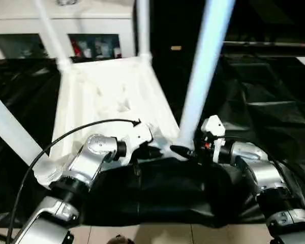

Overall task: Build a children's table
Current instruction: Rotate leg to tighten

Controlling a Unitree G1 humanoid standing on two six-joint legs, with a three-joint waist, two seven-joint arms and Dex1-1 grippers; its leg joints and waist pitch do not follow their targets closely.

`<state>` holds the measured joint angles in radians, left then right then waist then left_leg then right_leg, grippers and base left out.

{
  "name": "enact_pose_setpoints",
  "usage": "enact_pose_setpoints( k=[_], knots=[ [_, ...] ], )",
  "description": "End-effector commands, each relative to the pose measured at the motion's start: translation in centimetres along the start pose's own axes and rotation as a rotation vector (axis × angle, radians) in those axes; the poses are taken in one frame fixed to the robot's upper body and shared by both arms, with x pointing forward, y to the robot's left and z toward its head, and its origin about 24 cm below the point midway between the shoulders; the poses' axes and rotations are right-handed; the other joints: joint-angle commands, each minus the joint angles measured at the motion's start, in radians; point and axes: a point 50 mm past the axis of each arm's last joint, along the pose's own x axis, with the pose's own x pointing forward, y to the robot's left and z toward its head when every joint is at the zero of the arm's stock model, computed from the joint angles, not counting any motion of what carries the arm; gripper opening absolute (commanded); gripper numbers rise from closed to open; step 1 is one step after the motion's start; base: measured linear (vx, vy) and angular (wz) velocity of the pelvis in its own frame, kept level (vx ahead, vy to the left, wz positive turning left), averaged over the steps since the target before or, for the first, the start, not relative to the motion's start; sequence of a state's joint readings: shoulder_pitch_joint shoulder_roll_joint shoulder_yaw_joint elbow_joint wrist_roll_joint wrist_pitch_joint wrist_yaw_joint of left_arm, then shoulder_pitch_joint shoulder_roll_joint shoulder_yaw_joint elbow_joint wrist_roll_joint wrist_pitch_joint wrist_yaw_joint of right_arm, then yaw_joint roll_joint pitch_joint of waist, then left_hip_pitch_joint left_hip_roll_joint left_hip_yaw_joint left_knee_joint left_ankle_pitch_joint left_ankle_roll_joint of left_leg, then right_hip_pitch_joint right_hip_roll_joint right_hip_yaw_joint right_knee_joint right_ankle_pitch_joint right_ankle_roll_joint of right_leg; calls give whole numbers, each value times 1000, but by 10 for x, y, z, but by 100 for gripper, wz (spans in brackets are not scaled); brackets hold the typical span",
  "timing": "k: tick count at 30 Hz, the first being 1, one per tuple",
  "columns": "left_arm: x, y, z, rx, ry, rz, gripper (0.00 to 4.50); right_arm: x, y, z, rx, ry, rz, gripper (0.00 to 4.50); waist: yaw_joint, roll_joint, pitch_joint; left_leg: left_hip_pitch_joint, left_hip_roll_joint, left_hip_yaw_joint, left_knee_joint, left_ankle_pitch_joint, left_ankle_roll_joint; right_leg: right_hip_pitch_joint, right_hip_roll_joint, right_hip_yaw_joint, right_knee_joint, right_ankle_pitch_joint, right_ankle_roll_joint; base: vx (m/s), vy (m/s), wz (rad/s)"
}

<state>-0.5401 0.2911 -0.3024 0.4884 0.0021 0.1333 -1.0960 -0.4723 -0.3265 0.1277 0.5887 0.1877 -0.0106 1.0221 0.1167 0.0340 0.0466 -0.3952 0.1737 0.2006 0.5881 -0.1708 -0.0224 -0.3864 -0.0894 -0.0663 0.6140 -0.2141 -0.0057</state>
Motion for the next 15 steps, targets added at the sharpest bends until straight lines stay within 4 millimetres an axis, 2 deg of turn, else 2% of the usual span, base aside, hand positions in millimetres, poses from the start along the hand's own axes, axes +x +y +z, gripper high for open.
enact_pose_setpoints(
  k=[1, 2, 5, 6, 7, 8, 11, 14, 15],
  knots=[
    [5, -4, 9, 12, -62, -40, 0, 1, -1, 9, -32, 0, 32, 405, -2, -10, -67, 27, 67, -26, -60, -132, 99, 34, -68, 43, -56, -1, -274, 0, 0, 0],
    [4, -4, 10, 12, -59, -36, 0, 1, 0, 8, -32, 10, 50, 405, -1, -15, -65, 26, 67, -27, -61, -145, 96, 36, -71, 44, -58, -18, -269, 0, 0, 0],
    [1, -2, 10, 13, -53, -23, 0, 1, 2, 5, -32, 32, 82, 405, 0, -16, -64, 25, 68, -29, -64, -165, 82, 38, -75, 44, -62, -69, -256, 0, 0, 0],
    [0, -2, 10, 12, -51, -22, 0, 1, 2, 4, -35, 36, 82, 380, 0, -17, -64, 25, 68, -29, -64, -163, 80, 37, -75, 44, -63, -75, -253, 0, 0, 0],
    [-1, -1, 10, 11, -50, -16, 0, 2, 3, 4, -31, 33, 81, 380, -1, -16, -63, 25, 68, -29, -65, -163, 79, 37, -75, 44, -63, -78, -252, 0, 0, 0],
    [-1, -1, 10, 10, -49, -13, 0, 3, 2, 4, -29, 30, 78, 371, -1, -21, -64, 25, 68, -29, -64, -157, 80, 37, -74, 45, -62, -73, -251, 0, 0, 0],
    [-3, 0, 9, 8, -48, -9, 0, 5, 2, 7, -21, 6, 68, 347, 0, -18, -65, 25, 67, -28, -61, -137, 88, 37, -74, 44, -59, -51, -255, 0, 0, 0],
    [-3, -1, 8, 8, -46, -8, 0, 6, 1, 8, -15, -6, 68, 329, 1, -20, -65, 25, 67, -28, -61, -138, 90, 37, -74, 44, -59, -57, -256, 0, 0, 0],
    [-3, -1, 8, 8, -46, -8, 0, 6, 1, 8, -15, -6, 68, 306, 0, -19, -65, 24, 67, -28, -61, -135, 90, 37, -74, 44, -58, -55, -255, 0, 0, 0]
  ],
)
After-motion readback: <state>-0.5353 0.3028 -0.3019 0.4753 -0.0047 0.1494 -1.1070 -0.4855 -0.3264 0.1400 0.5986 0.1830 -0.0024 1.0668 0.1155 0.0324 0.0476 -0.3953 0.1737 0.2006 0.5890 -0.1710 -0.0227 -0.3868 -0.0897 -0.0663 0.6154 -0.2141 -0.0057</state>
